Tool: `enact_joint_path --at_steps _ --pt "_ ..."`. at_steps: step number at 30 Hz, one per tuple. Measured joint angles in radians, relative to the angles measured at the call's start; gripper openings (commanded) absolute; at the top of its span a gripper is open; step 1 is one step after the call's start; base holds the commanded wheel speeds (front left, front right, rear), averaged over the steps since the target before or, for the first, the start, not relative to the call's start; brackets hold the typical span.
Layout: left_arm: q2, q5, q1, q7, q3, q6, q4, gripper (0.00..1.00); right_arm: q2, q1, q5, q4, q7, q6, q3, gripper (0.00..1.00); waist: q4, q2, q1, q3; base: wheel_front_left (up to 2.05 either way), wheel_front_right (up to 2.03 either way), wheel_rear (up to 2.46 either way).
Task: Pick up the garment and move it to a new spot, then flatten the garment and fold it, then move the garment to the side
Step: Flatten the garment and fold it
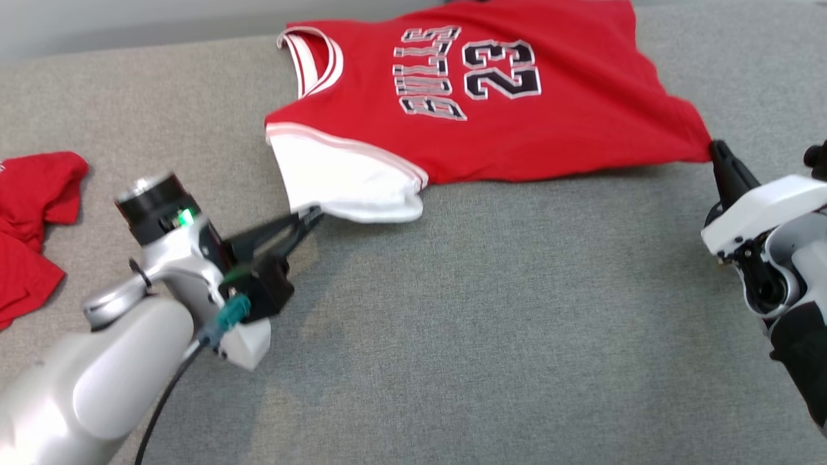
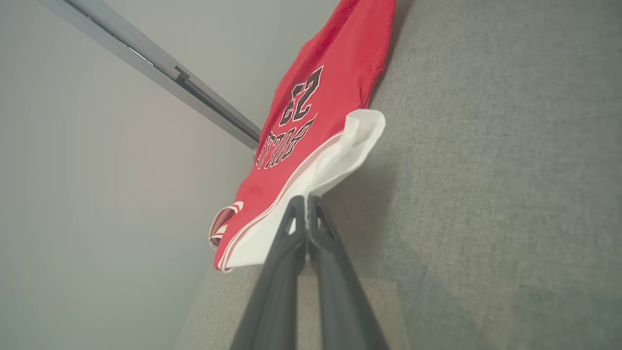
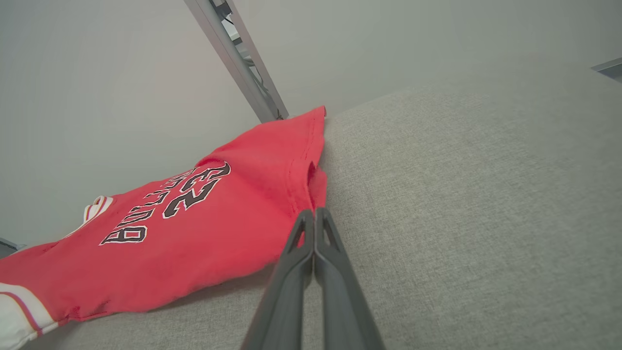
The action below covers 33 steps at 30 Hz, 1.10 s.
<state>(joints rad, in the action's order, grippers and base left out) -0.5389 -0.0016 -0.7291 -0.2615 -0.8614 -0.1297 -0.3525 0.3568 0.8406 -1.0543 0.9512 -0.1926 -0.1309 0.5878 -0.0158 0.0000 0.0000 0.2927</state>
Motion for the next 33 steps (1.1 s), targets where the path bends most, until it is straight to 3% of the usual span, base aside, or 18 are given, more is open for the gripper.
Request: enact_joint_path --at_steps 14,18,24,33 --pt "-0.085 -0.256 0.059 0.0 -0.322 0.0 -0.025 0.0 0.044 -0.086 -0.036 0.034 0.0 0.0 0.137 0.0 -0.001 0.0 0.0 -0.132 0.0 0.0 0.0" --pt "-0.103 -0.331 0.06 0.0 -0.373 0.0 -0.002 0.0 0.061 -0.109 -0.058 0.023 0.034 0.0 0.165 0.0 0.001 0.0 -0.0001 -0.153 0.0 0.0 0.0" --pt "-0.146 -0.49 0.113 0.035 -0.416 0.0 0.132 0.0 0.144 -0.175 -0.08 -0.059 0.13 0.0 0.267 0.0 -0.001 0.0 0.0 -0.197 0.0 0.0 0.0" --pt "-0.235 -0.594 0.26 0.265 -0.418 0.0 0.457 0.0 0.252 -0.211 -0.126 -0.149 0.238 0.0 0.364 0.0 -0.024 0.0 -0.0001 -0.235 0.0 0.0 0.0"
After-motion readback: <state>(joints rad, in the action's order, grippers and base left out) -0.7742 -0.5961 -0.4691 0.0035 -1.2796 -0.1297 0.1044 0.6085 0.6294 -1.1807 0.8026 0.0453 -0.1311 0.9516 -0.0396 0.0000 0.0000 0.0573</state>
